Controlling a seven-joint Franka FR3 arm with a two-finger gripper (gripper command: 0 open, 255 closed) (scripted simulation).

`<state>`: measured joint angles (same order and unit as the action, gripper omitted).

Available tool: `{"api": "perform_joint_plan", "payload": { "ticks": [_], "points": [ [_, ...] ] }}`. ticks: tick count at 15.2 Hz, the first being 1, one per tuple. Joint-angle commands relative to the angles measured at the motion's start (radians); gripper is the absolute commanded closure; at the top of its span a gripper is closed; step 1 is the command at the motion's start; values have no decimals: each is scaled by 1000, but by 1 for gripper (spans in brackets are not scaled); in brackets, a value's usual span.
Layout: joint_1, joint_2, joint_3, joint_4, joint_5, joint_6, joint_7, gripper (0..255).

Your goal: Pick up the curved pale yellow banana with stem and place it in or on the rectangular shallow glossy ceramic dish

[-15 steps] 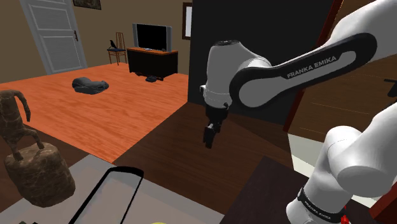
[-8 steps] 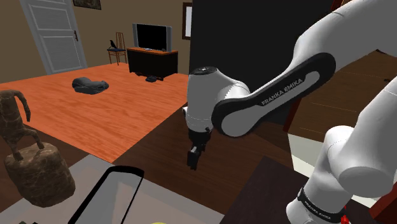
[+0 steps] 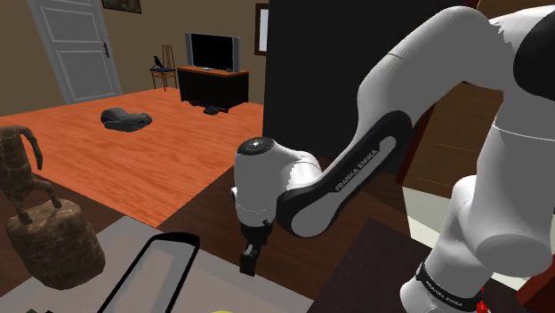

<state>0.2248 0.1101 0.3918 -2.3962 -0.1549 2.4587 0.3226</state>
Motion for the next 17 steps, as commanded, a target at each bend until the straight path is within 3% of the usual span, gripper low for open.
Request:
{"api": "perform_joint_plan", "payload": {
  "ticks": [1, 10, 17],
  "points": [
    [19, 83, 2, 44, -47, 27, 38, 0],
    [162, 413, -43, 254, -203, 105, 162, 0],
    [189, 485, -80, 270, -242, 160, 189, 0]
  ]
}}
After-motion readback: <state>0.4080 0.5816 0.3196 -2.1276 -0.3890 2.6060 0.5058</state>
